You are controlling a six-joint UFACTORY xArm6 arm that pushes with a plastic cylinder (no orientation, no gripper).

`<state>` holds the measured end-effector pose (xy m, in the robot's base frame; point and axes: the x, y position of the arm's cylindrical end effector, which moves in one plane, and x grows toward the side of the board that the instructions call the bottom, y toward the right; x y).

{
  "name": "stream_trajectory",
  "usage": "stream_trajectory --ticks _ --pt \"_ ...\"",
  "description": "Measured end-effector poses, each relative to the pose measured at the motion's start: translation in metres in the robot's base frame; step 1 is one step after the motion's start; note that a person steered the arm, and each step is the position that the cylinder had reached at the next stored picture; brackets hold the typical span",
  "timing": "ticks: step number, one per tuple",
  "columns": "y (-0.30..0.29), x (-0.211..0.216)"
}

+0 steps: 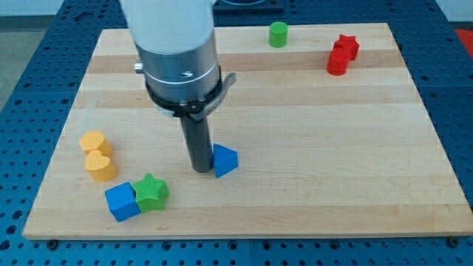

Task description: Move the blue triangle towards center right

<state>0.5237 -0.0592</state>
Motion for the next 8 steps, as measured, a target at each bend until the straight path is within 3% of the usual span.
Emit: stream_trajectory --ticks 5,6,7,8 --pt "0.087 0.022" --pt "0.121 0.007" --pt "0.13 -0.012" --pt "0.103 -0.008"
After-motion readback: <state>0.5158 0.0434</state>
